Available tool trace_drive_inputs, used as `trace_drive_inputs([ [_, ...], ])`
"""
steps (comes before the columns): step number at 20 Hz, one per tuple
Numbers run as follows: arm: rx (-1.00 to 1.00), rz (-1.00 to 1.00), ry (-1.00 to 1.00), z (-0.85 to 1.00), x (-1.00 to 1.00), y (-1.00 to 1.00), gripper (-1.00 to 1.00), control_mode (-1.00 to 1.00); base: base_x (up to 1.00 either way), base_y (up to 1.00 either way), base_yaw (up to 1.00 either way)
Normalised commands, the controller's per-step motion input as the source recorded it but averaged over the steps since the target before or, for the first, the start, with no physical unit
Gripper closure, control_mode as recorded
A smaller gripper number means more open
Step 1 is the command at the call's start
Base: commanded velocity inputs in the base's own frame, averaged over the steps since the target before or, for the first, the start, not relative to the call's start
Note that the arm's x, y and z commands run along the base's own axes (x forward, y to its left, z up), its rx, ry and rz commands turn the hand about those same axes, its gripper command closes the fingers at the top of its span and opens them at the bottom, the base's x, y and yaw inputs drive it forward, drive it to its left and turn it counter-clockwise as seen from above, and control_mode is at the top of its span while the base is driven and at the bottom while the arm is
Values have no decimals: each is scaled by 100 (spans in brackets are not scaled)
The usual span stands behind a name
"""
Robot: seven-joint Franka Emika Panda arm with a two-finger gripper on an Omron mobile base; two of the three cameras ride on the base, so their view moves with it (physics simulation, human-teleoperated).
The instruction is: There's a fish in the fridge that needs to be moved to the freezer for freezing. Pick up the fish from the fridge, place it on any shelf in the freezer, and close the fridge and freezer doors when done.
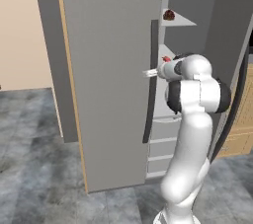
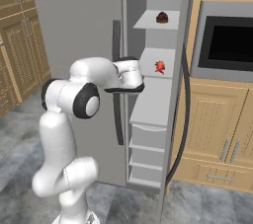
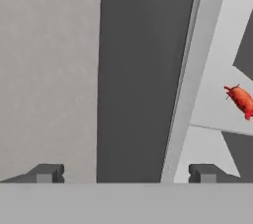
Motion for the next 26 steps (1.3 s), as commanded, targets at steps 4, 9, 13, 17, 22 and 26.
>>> trace_drive_inputs([
  [4,3,3,-39,56,-50,-3,-100,-100,0,0,0],
  [9,0,0,-35,73,-71,0,-100,-100,0,0,0],
  [13,-1,0,-27,63,-100,0,-100,-100,0,0,0],
  [17,-3,-2,-4,86,-89,-2,-100,-100,0,0,0],
  [22,-8,2,22,90,-88,-9,-100,-100,0,0,0],
  [26,0,0,12,61,-89,-26,-100,-100,0,0,0],
])
